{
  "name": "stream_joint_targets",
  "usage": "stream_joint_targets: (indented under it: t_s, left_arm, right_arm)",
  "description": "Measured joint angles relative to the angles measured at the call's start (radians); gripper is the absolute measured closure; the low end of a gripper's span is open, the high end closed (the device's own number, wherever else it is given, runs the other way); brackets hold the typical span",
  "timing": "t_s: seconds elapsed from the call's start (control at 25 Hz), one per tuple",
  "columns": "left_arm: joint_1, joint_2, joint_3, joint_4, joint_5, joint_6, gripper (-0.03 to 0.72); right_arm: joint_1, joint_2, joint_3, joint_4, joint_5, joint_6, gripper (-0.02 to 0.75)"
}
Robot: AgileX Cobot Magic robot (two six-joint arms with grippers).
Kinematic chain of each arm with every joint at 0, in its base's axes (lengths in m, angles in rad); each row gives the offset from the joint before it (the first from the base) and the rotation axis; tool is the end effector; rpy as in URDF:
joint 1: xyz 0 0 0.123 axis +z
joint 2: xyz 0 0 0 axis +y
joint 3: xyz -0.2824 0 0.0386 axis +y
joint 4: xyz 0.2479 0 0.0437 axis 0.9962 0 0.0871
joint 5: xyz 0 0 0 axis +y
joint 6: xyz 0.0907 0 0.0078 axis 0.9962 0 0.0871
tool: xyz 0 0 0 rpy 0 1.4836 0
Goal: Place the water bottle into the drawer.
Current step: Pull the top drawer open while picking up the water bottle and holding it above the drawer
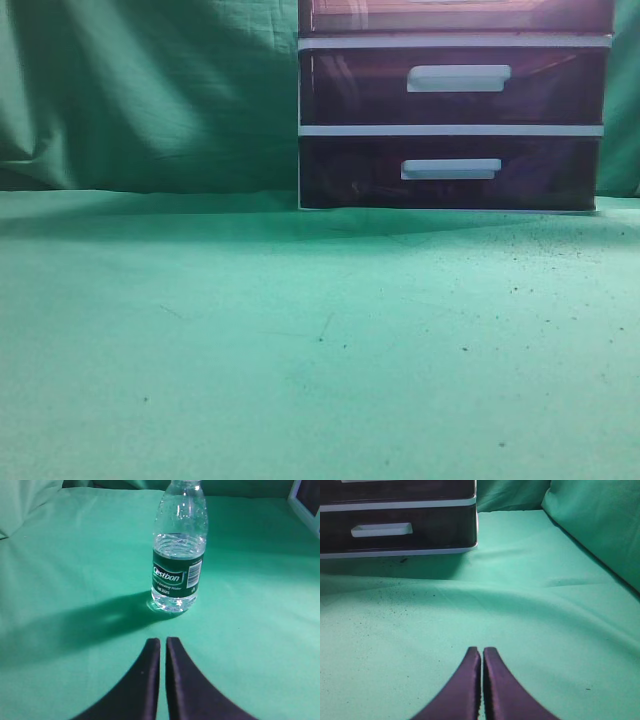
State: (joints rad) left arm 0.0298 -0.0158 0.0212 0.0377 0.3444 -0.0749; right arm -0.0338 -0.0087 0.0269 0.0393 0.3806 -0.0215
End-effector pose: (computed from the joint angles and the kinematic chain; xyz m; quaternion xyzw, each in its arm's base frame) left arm 0.0530 0.0027 0.1758 -0.0313 0.7929 0.0021 0.6085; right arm 0.0526 -0.0004 0.1703 0.0154 0.8080 0.0004 0.5889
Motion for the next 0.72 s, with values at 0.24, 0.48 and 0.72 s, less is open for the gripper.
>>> stream_joint_targets:
  t_s: [0.24,0.48,0.72]
  left_arm:
    - [0.0,0.0,0.0,0.01,0.0,0.007,0.688]
    - [0.0,0.0,0.001,-0.092,-0.133,0.009,0.688]
    - [0.0,0.0,0.001,-0.223,-0.362,0.007,0.688]
  right_arm:
    - [0.0,0.0,0.0,0.0,0.0,-0.002,0.738]
    - [0.0,0.0,0.0,0.0,0.0,-0.003,0.738]
    - [0.0,0.0,0.0,0.0,0.0,-0.003,0.738]
